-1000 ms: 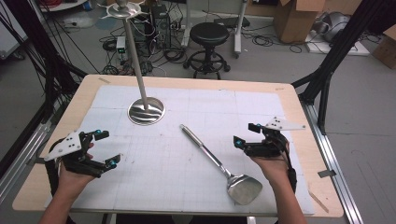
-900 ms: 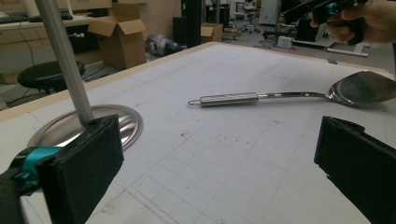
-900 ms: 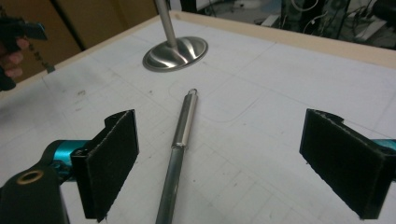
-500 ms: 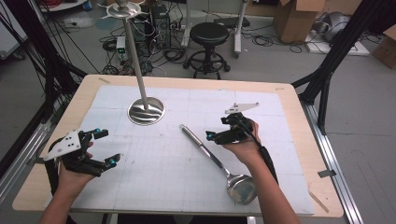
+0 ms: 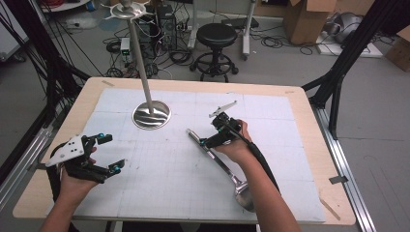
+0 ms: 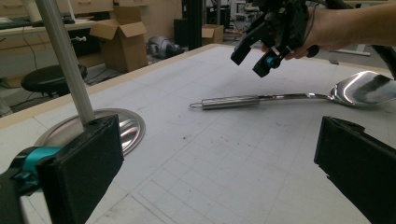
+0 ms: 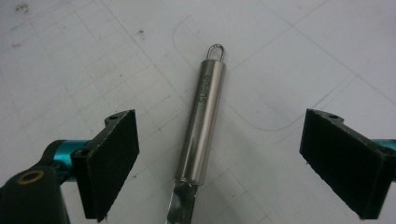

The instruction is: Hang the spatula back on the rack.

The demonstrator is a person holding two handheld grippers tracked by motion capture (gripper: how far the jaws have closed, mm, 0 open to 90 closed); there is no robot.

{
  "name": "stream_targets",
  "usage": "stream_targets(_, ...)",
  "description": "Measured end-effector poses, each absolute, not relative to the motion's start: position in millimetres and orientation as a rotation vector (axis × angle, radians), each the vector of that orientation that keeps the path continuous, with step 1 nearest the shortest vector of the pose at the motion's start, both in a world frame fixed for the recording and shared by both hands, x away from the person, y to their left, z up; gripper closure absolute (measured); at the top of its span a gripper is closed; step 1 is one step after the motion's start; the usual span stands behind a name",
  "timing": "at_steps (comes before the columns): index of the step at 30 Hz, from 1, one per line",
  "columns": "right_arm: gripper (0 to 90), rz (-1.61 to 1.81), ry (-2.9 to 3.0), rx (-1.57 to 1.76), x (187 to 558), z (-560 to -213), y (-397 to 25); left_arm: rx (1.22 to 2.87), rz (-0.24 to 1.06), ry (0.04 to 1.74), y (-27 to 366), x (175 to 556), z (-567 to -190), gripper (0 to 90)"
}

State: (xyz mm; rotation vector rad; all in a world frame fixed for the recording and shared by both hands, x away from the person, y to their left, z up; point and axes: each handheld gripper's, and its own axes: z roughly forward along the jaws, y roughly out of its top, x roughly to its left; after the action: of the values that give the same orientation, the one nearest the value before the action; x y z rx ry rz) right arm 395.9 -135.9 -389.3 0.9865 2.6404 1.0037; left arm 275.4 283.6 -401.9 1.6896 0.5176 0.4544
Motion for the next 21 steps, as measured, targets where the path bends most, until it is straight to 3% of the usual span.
stream_targets(12, 12.9, 0.782, 2.765, 0.963, 400, -416, -113, 1.697, 0.456, 0.515, 284, 276, -402, 1.7)
stream_targets(16, 26.8, 0.639, 2.802, 0.906, 398, -423, -110, 1.697, 0.454, 0.518, 283, 276, -402, 1.7)
stream_targets(19, 42.3, 0.647, 2.822, 0.868, 396, -420, -108, 1.701, 0.451, 0.516, 283, 276, -403, 1.7)
stream_targets(21, 46.4, 0.643, 2.829, 0.874, 395, -419, -108, 1.702, 0.452, 0.517, 282, 276, -403, 1.7)
